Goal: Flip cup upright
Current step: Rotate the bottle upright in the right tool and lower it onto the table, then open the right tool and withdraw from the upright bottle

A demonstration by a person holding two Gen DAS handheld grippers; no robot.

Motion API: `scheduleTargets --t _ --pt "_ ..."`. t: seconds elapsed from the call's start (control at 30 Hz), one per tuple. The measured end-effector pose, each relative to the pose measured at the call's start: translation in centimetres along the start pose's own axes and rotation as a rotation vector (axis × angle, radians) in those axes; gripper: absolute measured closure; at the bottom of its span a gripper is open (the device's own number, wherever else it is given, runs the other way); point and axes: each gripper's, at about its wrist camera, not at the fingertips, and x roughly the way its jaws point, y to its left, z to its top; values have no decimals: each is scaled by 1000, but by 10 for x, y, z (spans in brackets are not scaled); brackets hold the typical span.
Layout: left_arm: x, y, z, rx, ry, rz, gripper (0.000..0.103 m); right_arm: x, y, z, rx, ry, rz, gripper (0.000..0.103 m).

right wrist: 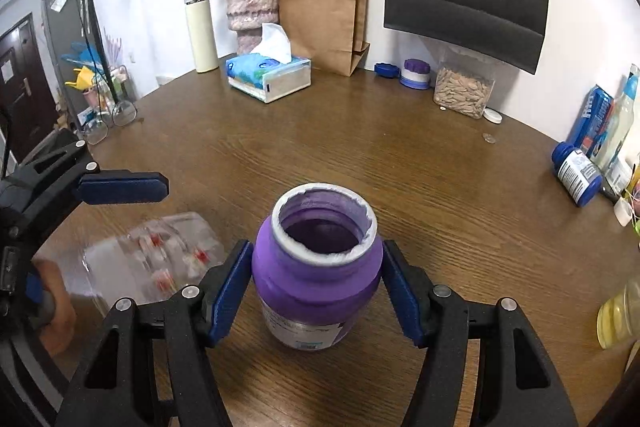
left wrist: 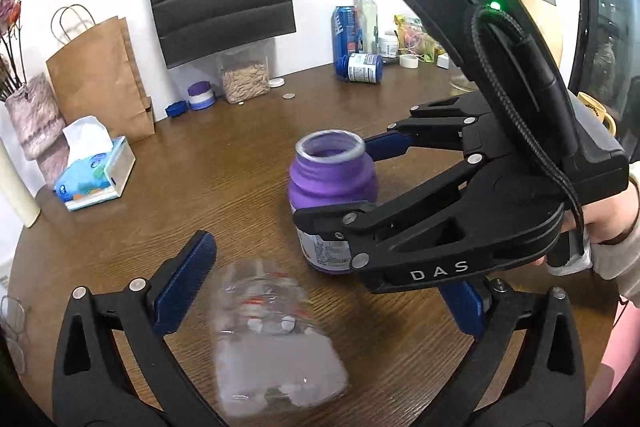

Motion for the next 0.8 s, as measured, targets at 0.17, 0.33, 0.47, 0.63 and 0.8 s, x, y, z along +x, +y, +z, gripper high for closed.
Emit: scheduleTargets --t 0.17,0.33,0.47,0.63,0.8 --pt "-13 7 3 -41 -8 23 1 -20 3 1 26 -26 0 34" --pt "-52 10 0 -34 -6 157 1 -77 8 0 20 -98 -21 27" --pt "-99 23 -25 -90 -57 278 0 -118 2 -21 50 -119 -61 25" --pt "-152 43 -50 -258 -57 388 0 -152 1 -50 100 -125 -94 25" --pt "-189 31 -58 -281 -109 432 0 -180 23 -67 133 -162 -101 25"
